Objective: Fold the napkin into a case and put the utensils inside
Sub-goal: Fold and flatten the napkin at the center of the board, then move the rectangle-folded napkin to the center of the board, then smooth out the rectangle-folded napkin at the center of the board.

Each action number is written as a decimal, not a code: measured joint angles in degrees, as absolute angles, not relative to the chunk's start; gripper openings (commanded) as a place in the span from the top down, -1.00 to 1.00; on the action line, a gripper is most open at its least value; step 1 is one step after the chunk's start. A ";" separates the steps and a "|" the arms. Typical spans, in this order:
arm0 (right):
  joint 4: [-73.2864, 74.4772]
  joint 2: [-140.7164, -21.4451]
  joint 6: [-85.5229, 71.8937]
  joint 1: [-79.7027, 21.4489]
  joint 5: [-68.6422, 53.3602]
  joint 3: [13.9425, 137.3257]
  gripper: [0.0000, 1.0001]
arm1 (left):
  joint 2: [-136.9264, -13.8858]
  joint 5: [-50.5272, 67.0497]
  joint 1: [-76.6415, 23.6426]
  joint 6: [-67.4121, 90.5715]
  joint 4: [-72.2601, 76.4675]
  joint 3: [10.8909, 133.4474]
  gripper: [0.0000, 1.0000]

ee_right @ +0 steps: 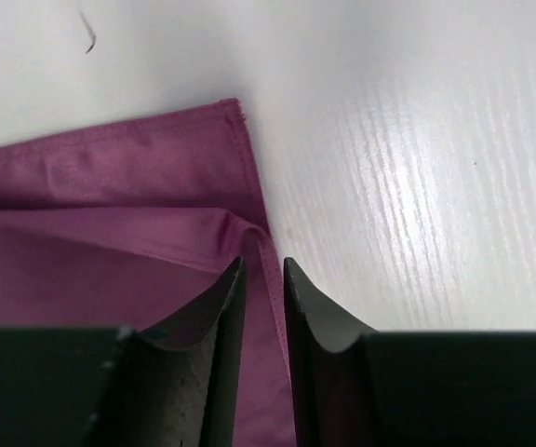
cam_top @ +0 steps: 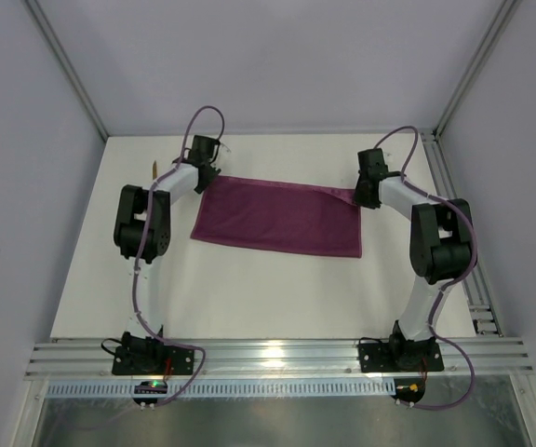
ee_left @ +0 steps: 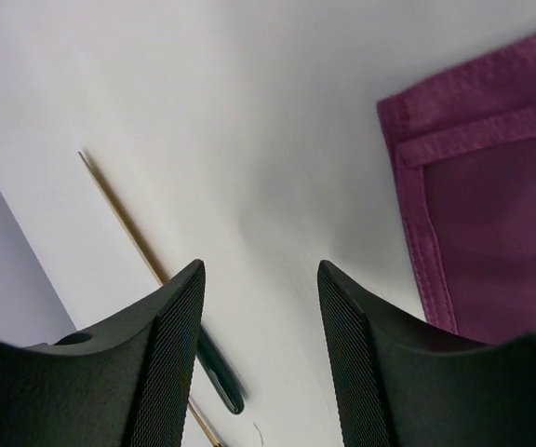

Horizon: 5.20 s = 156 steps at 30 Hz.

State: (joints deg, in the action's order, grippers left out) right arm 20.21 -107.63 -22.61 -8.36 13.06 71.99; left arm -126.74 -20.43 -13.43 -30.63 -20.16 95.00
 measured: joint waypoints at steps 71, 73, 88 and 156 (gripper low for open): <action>32.56 -63.57 -33.36 -21.58 -2.46 31.42 0.63 | -86.56 5.61 -10.37 -24.36 -50.43 48.51 0.21; 35.16 -60.18 -34.11 -21.80 -1.74 31.31 0.39 | -83.74 5.37 -10.35 -24.84 -53.98 48.23 -0.09; 23.97 -82.78 -16.58 -12.91 -2.83 55.55 0.49 | -99.24 3.86 -3.70 -19.03 -43.35 73.71 0.43; 19.00 -102.32 -8.01 -12.36 -7.03 64.51 0.93 | -109.71 8.56 -1.52 -15.86 -37.56 75.29 1.00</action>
